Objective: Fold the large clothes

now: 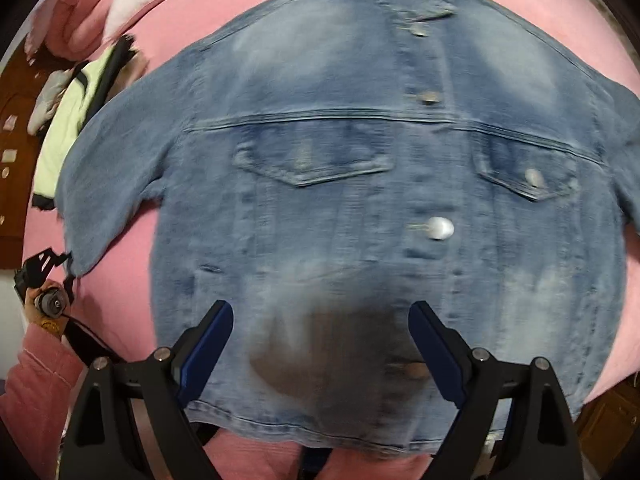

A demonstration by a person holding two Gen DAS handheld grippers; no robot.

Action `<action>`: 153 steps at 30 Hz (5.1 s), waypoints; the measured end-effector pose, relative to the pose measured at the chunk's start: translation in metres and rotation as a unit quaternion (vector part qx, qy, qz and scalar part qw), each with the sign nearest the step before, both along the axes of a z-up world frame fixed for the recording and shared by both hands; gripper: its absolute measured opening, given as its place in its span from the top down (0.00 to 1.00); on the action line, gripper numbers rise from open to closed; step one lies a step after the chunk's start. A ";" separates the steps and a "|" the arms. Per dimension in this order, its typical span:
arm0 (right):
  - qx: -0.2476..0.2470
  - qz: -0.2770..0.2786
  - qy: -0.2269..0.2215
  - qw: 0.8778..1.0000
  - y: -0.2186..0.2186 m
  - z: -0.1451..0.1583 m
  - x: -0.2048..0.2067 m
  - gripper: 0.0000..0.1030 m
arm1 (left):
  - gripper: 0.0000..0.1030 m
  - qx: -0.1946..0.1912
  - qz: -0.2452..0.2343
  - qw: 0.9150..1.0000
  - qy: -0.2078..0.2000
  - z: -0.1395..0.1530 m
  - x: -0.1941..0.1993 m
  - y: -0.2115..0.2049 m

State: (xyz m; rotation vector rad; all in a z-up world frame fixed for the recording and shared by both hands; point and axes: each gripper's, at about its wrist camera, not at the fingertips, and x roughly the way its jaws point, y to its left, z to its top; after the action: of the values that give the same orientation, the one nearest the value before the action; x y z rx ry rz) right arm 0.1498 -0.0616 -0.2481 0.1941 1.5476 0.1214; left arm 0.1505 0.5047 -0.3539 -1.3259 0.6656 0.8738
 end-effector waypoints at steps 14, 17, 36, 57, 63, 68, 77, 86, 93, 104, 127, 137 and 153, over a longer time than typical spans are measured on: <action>0.051 0.022 -0.112 0.992 0.010 0.052 0.033 0.13 | 0.93 0.134 -0.286 0.920 -0.232 0.221 0.052 -0.129; 0.062 -0.028 -0.127 0.990 -0.021 0.057 0.038 0.13 | 0.93 0.131 -0.371 0.878 -0.272 0.246 0.091 -0.188; 0.178 -0.267 -0.075 0.944 -0.180 -0.019 0.062 0.13 | 0.22 0.048 -0.594 0.799 0.086 0.096 0.181 -0.425; 0.117 -0.156 -0.192 0.962 -0.074 -0.017 0.166 0.93 | 0.20 0.130 -0.516 0.814 0.234 0.062 0.105 -0.267; 0.047 -0.215 -0.289 0.932 -0.129 0.052 0.127 0.93 | 0.20 0.134 -0.543 0.799 0.220 0.055 0.107 -0.285; -0.022 -0.250 -0.222 0.942 -0.185 0.023 0.093 0.93 | 0.20 0.146 -0.577 0.766 0.242 0.039 0.107 -0.311; -0.155 -0.275 -0.124 0.941 -0.198 -0.020 0.060 0.89 | 0.32 0.211 -0.638 0.689 0.269 0.047 0.074 -0.343; 0.027 -0.248 -0.175 0.952 -0.167 0.011 0.039 0.89 | 0.89 0.163 -0.688 0.688 0.164 0.082 0.111 -0.384; 0.187 -0.040 -0.055 0.980 -0.048 -0.063 0.101 0.97 | 0.90 0.106 -0.647 0.712 0.252 0.002 0.153 -0.400; 0.041 -0.284 -0.135 0.948 -0.229 -0.054 0.060 1.00 | 0.95 0.137 -0.611 0.740 0.245 0.011 0.134 -0.357; 0.004 -0.231 -0.172 0.958 -0.201 -0.085 0.164 1.00 | 0.92 0.249 -0.635 0.675 0.281 -0.023 0.282 -0.372; -0.047 -0.262 -0.158 0.951 -0.110 -0.055 0.134 1.00 | 0.71 0.257 -0.652 0.663 0.262 0.003 0.217 -0.335; -0.059 -0.185 -0.051 0.980 0.014 0.008 -0.003 0.27 | 0.25 0.168 -0.695 0.654 0.249 0.074 0.093 -0.319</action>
State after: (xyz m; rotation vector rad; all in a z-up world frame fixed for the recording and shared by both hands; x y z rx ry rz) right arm 0.1463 -0.0474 -0.2403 0.3722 1.3873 -0.2491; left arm 0.2433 0.1855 -0.2801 0.0603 1.5379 -0.0141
